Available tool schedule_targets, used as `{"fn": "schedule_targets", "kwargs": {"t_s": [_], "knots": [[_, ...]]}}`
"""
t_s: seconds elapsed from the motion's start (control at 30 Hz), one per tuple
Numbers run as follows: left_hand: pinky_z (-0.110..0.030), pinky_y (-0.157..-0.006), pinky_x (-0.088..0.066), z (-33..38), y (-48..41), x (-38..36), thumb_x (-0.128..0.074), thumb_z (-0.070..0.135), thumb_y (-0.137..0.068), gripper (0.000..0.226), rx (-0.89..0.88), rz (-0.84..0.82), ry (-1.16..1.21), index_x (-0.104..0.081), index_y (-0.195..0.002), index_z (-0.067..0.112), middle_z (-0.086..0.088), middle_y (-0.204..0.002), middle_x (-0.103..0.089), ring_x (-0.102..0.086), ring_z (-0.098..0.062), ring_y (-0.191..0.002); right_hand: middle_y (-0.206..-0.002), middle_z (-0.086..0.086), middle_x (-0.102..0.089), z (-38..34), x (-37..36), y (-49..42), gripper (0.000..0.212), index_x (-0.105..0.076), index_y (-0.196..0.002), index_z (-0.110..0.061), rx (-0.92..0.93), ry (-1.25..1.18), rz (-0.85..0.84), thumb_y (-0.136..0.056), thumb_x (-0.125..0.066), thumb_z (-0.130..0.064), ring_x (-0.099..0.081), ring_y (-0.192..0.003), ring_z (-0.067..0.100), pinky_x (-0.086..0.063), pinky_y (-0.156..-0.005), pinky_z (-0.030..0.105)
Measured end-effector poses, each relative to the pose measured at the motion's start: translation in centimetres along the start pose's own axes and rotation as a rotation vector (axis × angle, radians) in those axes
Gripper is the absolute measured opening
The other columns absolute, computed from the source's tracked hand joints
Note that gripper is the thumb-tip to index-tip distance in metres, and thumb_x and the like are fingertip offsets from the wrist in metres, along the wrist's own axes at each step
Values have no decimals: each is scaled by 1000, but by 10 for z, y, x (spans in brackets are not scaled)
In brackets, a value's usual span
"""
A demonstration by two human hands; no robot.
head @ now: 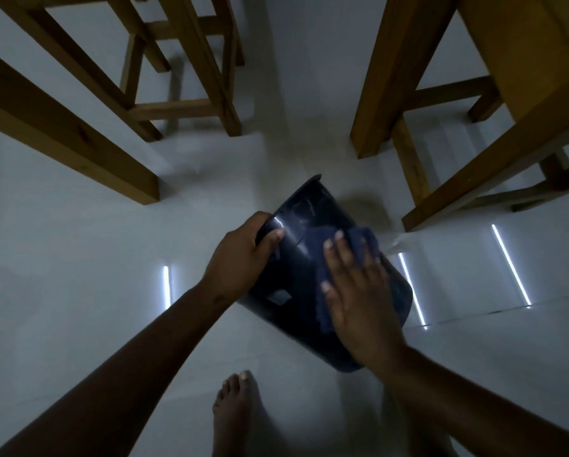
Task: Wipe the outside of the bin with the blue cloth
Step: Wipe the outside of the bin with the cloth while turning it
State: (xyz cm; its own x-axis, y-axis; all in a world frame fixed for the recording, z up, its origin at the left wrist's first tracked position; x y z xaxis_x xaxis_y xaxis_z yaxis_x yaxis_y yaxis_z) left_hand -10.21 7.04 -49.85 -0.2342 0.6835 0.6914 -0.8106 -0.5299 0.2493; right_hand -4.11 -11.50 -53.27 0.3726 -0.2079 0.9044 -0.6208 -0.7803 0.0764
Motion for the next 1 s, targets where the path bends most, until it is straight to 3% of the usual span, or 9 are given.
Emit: {"fn": "schedule_targets", "kwargs": {"t_s": [0.1,0.2,0.3,0.4,0.47,0.67,0.77,0.9,1.0], "knots": [[-6,-65,-42,14,-11,-1,-42,37,-99,22,-54,-3,-21,-54,-112,23,9,-91,-65,-61,-8,-79,-162,1,-11,-8,-6,-10,58,-8,-153,-24,207,78,-41,-99,-18,-43,-7,-149,29,-16,-118,49],[-11,-64,-41,12,-13,-4,-40,38,-100,16,-38,-14,-22,-52,-104,28,14,-78,-60,-60,-7,-75,-159,7,-24,40,3,-43,54,-22,-151,-19,-21,-115,-41,-101,-20,-40,-27,-145,28,-29,-113,38],[-11,-62,-40,10,-14,-3,-40,39,-100,20,-39,19,-42,-54,-107,25,12,-77,-60,-59,-6,-71,-157,10,-27,50,4,-26,56,-29,-148,-14,-161,-159,-51,-100,-22,-41,-27,-144,28,-22,-116,34],[-13,-60,-41,5,-11,-3,-40,39,-100,21,-48,22,-58,-54,-109,25,11,-77,-62,-61,-5,-69,-160,5,-20,4,-7,5,55,-24,-150,-19,62,59,-77,-99,-20,-39,-16,-147,31,-18,-117,50],[-11,-63,-42,6,-12,-4,-41,38,-100,23,-65,21,-43,-54,-112,24,10,-85,-64,-61,-6,-72,-161,0,-12,-2,-7,-6,55,-13,-152,-26,169,75,-76,-99,-18,-42,-10,-148,29,-15,-118,49],[-19,-65,-44,10,-14,-4,-40,40,-99,19,-46,17,-26,-53,-104,28,11,-79,-61,-61,-8,-73,-158,3,-27,38,10,-39,53,-24,-151,-19,-193,-351,-8,-102,-25,-40,-28,-144,21,-25,-111,26],[-13,-65,-45,3,-12,-5,-42,40,-99,20,-41,1,-12,-55,-103,25,9,-83,-65,-62,-1,-76,-160,1,-20,4,5,-7,56,-18,-152,-22,-61,-42,-6,-99,-17,-42,-17,-148,28,-22,-115,44],[-5,-68,-47,-12,0,-3,-52,39,-95,17,21,-126,191,-60,-107,30,15,-95,-69,-64,6,-86,-162,-2,-11,-9,-2,-22,56,-11,-153,-27,155,26,-28,-100,-12,-46,-7,-149,29,-16,-117,48],[-17,-68,-47,-37,20,-1,-50,45,-93,22,80,-172,95,-61,-102,29,16,-90,-68,-63,8,-85,-160,7,-20,32,7,-56,57,-17,-153,-21,-80,-185,20,-101,-21,-44,-21,-147,28,-28,-115,45]]}}
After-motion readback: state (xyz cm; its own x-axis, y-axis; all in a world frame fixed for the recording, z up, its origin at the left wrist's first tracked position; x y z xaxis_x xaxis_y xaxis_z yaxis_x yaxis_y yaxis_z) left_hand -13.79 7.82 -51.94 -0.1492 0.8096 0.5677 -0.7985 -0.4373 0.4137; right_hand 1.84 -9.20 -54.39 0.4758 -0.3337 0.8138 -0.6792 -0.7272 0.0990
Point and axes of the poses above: each hand's wrist, its own y-axis away from the middle knuckle, its own x-axis out of the back of the hand, z = x × y, the point moved 5 cm from there along -y, towards the middle knuckle
